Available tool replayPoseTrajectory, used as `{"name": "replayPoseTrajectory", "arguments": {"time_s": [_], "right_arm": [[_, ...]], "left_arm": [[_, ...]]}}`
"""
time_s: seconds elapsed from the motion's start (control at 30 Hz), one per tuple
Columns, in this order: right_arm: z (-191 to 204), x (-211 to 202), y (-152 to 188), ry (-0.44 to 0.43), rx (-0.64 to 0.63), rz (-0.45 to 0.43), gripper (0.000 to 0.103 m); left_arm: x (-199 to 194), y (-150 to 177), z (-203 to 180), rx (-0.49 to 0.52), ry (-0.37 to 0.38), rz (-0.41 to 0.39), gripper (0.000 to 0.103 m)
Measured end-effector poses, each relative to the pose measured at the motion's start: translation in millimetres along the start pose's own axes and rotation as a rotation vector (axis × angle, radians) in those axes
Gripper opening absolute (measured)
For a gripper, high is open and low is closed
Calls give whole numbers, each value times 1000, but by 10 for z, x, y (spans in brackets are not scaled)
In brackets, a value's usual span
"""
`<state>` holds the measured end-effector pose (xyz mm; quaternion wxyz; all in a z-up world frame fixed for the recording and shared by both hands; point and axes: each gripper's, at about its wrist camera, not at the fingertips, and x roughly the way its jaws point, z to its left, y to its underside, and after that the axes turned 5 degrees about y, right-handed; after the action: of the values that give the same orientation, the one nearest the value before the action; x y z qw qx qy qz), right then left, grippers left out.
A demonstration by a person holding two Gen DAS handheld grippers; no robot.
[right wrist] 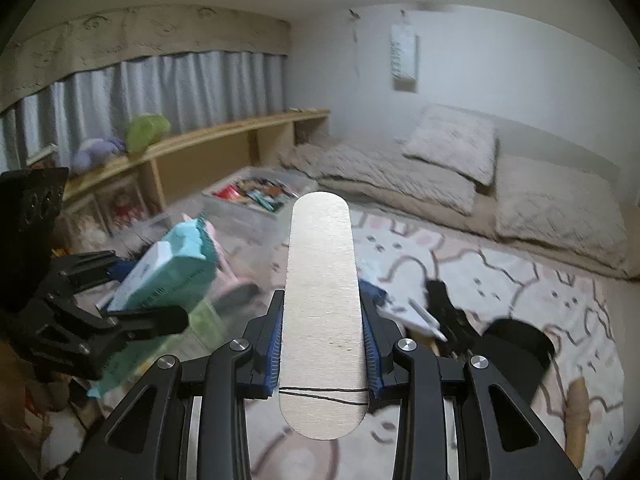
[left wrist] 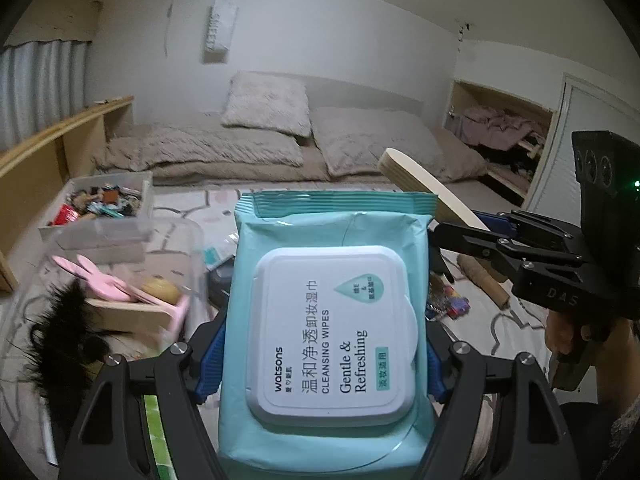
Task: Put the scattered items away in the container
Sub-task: 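Carry the paddle with right gripper and wipes with left toward the container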
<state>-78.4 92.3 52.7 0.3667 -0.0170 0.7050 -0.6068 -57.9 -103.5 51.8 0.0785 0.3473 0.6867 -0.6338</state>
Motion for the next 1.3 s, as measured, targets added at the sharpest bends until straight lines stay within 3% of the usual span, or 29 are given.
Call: {"name": "replayPoseTrajectory", "arguments": {"time_s": [0.23, 0.57, 0.8, 0.9, 1.3], "right_arm": [[421, 103, -447, -72, -28, -18, 35], [854, 440, -738, -138, -31, 10, 35], [1056, 807, -794, -164, -37, 71, 35], [1120, 1001, -803, -217, -71, 105, 35], [1489, 2080, -757, -259, -301, 317, 35]], "left_arm": [[-366, -254, 429, -40, -56, -56, 77], [-774, -337, 984, -106, -147, -107, 77], [-927, -222, 1337, -159, -189, -110, 77], [-958, -145, 1463, -176, -201, -99, 77], [-856, 187, 1847, -244, -196, -13, 77]]}}
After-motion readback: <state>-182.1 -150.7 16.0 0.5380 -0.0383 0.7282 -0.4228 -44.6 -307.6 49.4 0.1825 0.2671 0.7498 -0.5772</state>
